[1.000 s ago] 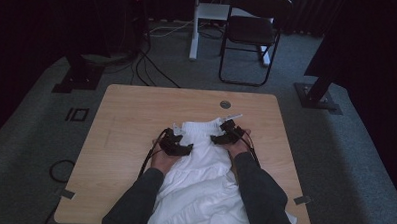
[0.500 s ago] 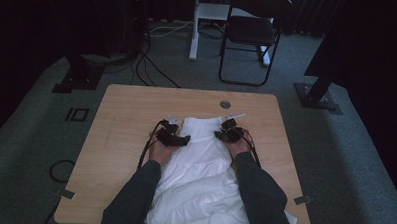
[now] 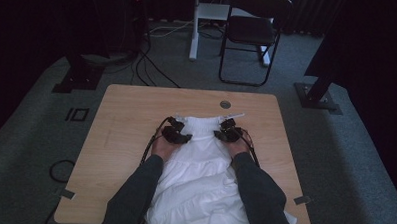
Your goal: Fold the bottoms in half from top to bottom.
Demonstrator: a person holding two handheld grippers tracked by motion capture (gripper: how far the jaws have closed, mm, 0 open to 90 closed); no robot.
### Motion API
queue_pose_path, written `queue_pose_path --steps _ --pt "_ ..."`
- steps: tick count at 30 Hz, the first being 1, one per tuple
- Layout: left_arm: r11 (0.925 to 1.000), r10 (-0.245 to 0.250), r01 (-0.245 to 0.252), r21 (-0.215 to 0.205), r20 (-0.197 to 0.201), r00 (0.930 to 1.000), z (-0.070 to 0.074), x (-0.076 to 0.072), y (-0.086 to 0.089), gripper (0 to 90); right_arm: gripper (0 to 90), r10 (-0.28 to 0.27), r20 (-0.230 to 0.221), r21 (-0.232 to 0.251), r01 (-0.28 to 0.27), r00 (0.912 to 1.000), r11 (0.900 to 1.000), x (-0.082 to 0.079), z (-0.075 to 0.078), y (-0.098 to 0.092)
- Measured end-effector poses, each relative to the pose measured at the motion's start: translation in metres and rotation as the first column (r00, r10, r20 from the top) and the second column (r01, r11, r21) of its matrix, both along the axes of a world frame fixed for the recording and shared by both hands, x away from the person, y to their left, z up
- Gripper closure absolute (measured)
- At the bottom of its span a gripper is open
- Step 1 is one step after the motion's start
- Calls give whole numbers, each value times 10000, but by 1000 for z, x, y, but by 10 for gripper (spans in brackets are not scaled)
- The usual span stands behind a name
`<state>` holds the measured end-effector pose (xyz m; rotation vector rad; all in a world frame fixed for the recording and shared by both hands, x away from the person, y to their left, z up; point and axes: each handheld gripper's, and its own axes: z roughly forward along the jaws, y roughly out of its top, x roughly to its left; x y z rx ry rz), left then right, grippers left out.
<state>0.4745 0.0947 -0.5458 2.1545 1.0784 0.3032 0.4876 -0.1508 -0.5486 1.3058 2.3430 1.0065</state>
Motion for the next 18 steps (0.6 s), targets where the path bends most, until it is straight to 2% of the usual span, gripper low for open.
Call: queue_pose_path --steps 2,4,6,10,13,16,18 --pt "9971 168 -210 -731 -570 9982 0 4 5 769 821 -22 33 -33 23 10000 10000 0 1 1" --pt "9956 230 -284 -891 -608 9979 3 6 9 819 832 -95 -43 338 96 9999 9994 2 3 -1" --pt "9957 133 -176 -906 -475 9988 11 8 12 830 834 -82 20 726 81 10000 9973 4 10 -4" --pt "9962 118 -87 -869 342 9993 44 13 15 833 835 356 400 675 -383 9986 9970 9 32 -5" --pt "9965 115 -30 -830 1022 9947 73 16 15 835 835 408 899 1049 -502 9951 9932 14 59 -8" --pt "9948 168 14 -1019 1777 9839 107 19 17 834 835 326 1615 1279 -536 9863 9903 19 94 -10" --pt "9936 273 -11 -1132 2296 9729 131 20 18 834 836 159 2256 1426 -491 9741 9886 20 120 -11"
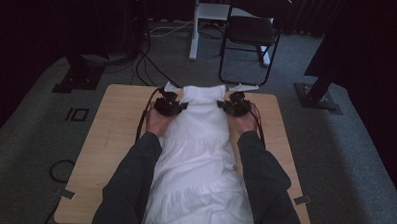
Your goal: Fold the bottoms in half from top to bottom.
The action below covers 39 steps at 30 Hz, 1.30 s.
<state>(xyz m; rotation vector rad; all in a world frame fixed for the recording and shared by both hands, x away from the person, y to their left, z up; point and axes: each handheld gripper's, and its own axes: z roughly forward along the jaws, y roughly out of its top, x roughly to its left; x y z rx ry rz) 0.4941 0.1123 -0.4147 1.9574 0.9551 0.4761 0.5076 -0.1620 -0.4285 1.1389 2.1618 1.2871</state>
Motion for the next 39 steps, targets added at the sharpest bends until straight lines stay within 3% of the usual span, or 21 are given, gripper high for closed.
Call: queue_pose_path --steps 3,5,7,10,15,19,24,26,27,31,32,33,34,35,36,37,38,39 --pt "9998 139 -125 -185 744 9971 34 0 2 832 836 -143 1023 157 128 9946 9998 -2 36 2" --pt "9996 176 -153 -234 1019 9946 50 0 4 832 836 -172 1442 171 148 9894 9997 -4 55 3" --pt "9996 199 -175 -228 1098 9938 59 0 4 830 836 -150 1610 155 127 9868 9998 -5 68 4" --pt "9998 170 -156 -144 1042 9944 59 -2 6 827 835 -49 1695 4 49 9855 10000 -7 74 6" --pt "10000 -11 15 -49 828 9966 50 -10 8 823 835 169 1436 -185 -144 9895 9997 -14 67 6" --pt "9991 -268 294 -292 849 9960 46 -25 11 823 833 393 1312 -220 -368 9906 9991 -25 62 3" --pt "9973 -676 700 -222 938 9933 41 -58 13 824 832 755 1299 -509 -694 9887 9963 -51 54 0" --pt "9964 -777 806 -272 944 9925 39 -66 14 824 831 872 1272 -415 -825 9880 9957 -58 53 -1" --pt "9954 -897 928 -252 1038 9905 36 -78 16 824 830 1157 1286 -304 -1127 9849 9932 -75 48 -4" --pt "9920 -1166 1213 -362 1099 9871 25 -112 20 823 829 1475 1248 -319 -1446 9812 9890 -96 42 -6" --pt "9920 -1166 1213 -362 1099 9871 25 -112 20 823 829 1475 1248 -319 -1446 9812 9890 -96 42 -6" --pt "9890 -1357 1409 -456 1020 9855 15 -130 22 821 827 1863 1218 -379 -1830 9749 9824 -121 32 -8" --pt "9860 -1527 1577 -545 866 9845 1 -148 25 819 827 1948 1155 -406 -1914 9740 9807 -129 27 -8" --pt "9860 -1527 1577 -545 866 9845 1 -148 25 818 827 1948 1155 -406 -1914 9740 9807 -129 27 -8" --pt "9853 -1612 1644 -459 656 9847 -16 -164 27 817 826 2208 1023 -482 -2169 9699 9750 -142 15 -9" --pt "9853 -1612 1644 -459 656 9847 -16 -164 27 815 826 2208 1023 -482 -2169 9699 9750 -142 15 -9" --pt "9843 -1645 1670 -569 454 9853 -25 -170 28 815 825 2308 842 -559 -2267 9693 9724 -149 7 -8" --pt "9844 -1678 1674 -545 -22 9858 -46 -181 28 815 824 2478 489 -746 -2438 9676 9670 -160 -12 -6"
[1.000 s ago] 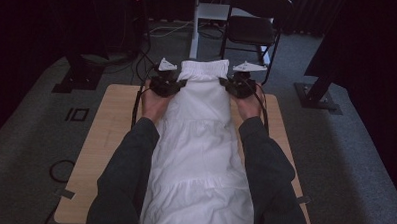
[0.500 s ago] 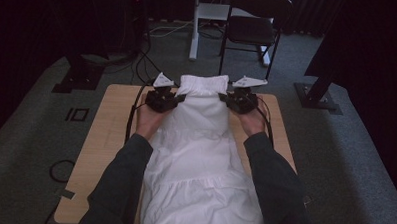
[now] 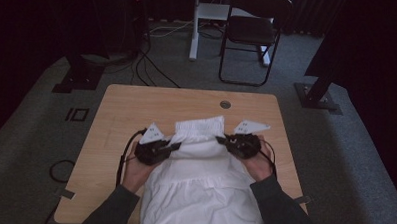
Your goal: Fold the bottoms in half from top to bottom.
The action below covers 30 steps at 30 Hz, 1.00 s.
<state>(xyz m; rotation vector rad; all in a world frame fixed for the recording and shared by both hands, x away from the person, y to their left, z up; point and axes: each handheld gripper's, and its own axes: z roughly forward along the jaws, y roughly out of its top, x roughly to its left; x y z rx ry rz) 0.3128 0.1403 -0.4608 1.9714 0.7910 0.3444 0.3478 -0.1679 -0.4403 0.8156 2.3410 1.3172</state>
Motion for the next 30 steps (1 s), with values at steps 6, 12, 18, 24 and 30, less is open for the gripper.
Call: queue_pose_path --steps 6,12,18,24,30 --pt "9952 128 11 978 -1409 9899 -65 -13 -7 810 821 101 -1629 -531 -190 9866 9984 -17 -66 3" --pt "9859 289 -46 1672 -1428 9893 -88 -19 -14 809 817 -124 -2379 -1551 -253 9712 9876 -19 -102 11" --pt "9851 539 -229 1703 -1795 9823 -85 -9 -18 807 818 -256 -2231 -2093 -222 9745 9776 -5 -105 17" --pt "9751 785 -453 2171 -1467 9861 -82 11 -31 803 821 -562 -2140 -2248 68 9752 9744 39 -104 21" --pt "9502 1282 -962 2965 -904 9876 -78 55 -26 801 820 -942 -2232 -2093 467 9702 9767 73 -104 28"
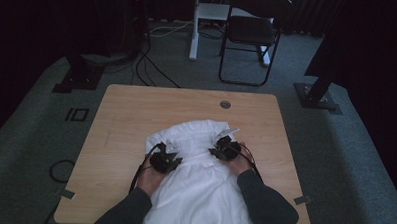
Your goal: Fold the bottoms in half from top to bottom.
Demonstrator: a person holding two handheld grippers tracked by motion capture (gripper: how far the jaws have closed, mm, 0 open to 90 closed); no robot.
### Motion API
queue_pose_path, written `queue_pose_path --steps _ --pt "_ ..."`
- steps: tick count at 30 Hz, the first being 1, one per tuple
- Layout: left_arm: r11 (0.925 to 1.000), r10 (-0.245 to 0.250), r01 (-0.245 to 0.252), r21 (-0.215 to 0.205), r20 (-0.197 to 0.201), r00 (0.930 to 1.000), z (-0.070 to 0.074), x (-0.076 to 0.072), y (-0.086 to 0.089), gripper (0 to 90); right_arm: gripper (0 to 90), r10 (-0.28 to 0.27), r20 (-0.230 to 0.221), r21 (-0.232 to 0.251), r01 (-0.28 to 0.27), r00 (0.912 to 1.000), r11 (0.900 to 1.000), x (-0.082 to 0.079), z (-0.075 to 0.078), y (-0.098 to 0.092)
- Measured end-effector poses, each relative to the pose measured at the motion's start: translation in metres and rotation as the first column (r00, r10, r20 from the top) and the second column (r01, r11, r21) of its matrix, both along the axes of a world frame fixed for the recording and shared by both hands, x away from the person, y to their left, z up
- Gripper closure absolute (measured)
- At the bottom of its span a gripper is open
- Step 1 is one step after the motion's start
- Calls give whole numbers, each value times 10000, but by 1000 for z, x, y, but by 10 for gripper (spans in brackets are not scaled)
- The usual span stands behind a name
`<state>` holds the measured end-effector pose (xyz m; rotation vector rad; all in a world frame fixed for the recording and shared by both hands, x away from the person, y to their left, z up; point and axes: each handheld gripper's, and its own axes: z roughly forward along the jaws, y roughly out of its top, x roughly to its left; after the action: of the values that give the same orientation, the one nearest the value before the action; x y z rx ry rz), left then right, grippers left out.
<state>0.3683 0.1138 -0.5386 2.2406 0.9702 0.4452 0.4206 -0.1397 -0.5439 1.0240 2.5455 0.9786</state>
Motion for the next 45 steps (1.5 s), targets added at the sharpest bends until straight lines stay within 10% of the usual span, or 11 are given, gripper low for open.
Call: queue_pose_path --steps 12,19,22,31,36,41,45 --pt "9856 640 -662 1559 188 9978 11 97 -5 796 810 -1070 -500 553 1097 9930 9924 61 2 12" --pt "9774 952 -1007 1858 379 9947 12 117 -21 797 808 -1522 -317 137 1527 9878 9882 98 6 9" --pt "9875 1001 -1014 1203 169 9948 16 118 -15 817 826 -1377 -399 516 1397 9897 9889 99 10 3" --pt "9887 739 -460 -1426 1974 9775 96 72 2 837 833 -1117 1642 2169 746 9801 9733 67 90 -19" --pt "9836 53 450 -1748 2773 9608 127 27 0 837 833 -852 2618 2343 223 9614 9719 32 134 -31" --pt "9747 -546 1164 -1911 3011 9520 126 -17 3 837 833 -150 2967 2090 -496 9549 9767 -11 143 -40" --pt "9618 -973 1512 -2284 2310 9681 101 -45 2 836 833 342 2803 1762 -864 9593 9805 -41 125 -46"
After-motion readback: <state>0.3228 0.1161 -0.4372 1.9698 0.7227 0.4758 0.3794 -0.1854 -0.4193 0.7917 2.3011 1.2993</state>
